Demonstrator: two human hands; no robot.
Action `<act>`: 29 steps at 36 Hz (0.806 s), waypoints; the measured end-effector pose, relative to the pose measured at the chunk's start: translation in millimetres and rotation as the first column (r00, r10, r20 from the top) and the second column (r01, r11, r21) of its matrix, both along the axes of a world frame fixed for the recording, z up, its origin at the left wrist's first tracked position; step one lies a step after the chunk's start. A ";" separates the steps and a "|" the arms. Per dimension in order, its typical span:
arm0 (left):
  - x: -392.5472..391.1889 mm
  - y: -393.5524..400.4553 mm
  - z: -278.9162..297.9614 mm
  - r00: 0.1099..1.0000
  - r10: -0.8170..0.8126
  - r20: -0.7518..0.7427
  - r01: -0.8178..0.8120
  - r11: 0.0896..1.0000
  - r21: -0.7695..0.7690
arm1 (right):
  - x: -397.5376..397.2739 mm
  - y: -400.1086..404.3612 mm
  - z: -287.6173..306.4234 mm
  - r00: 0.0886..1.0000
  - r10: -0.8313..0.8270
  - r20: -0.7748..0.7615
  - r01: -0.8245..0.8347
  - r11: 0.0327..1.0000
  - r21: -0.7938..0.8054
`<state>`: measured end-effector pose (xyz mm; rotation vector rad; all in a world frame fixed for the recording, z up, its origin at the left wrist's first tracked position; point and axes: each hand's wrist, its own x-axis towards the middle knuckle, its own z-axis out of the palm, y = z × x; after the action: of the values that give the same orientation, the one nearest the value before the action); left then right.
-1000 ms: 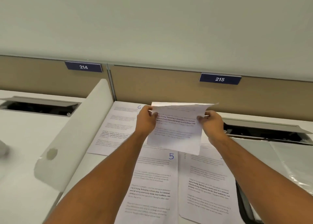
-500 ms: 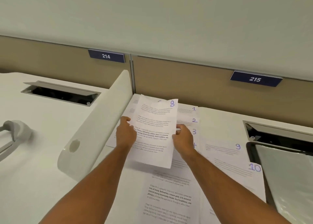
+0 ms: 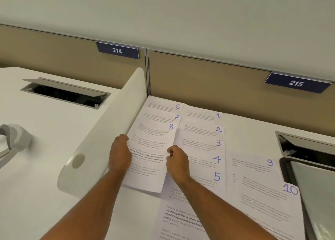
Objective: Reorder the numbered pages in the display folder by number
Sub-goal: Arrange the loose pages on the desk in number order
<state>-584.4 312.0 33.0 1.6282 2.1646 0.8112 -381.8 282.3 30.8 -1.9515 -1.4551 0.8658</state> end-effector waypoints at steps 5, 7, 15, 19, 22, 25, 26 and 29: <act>-0.9 5.5 -7.7 0.997 -0.045 -0.060 0.045 0.999 -0.001 | 1.1 2.4 -4.0 0.996 0.054 0.065 -0.053 0.998 -0.019; -0.5 5.9 -9.1 0.995 -0.066 -0.078 0.066 0.998 0.004 | 1.3 3.1 -6.2 0.995 0.063 0.079 -0.062 0.998 -0.020; 0.2 4.2 -12.5 0.988 -0.082 -0.134 0.080 0.997 -0.021 | 0.0 0.2 -11.6 0.986 0.113 0.120 -0.112 0.994 -0.017; -1.0 4.9 -16.5 0.984 -0.079 -0.160 0.075 0.997 -0.032 | 0.4 0.3 -13.7 0.977 0.151 0.151 -0.148 0.989 -0.032; -2.3 5.0 -19.3 0.982 -0.068 -0.176 0.062 0.997 -0.041 | 0.6 -0.2 -13.8 0.969 0.179 0.173 -0.173 0.984 -0.046; -2.9 3.6 -21.3 0.975 -0.072 -0.209 0.063 0.997 -0.050 | 1.0 -2.0 -13.3 0.961 0.205 0.184 -0.200 0.979 -0.050; -3.0 2.9 -21.9 0.973 -0.075 -0.217 0.066 0.997 -0.048 | 0.9 -2.7 -13.4 0.959 0.215 0.187 -0.209 0.977 -0.049; -3.6 1.8 -23.5 0.969 -0.086 -0.231 0.077 0.996 -0.045 | 0.2 -5.1 -12.4 0.951 0.235 0.200 -0.230 0.972 -0.048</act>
<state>-587.9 313.8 9.5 1.8626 2.2327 0.5786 -381.6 277.2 18.4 -1.9607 -1.8315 0.8029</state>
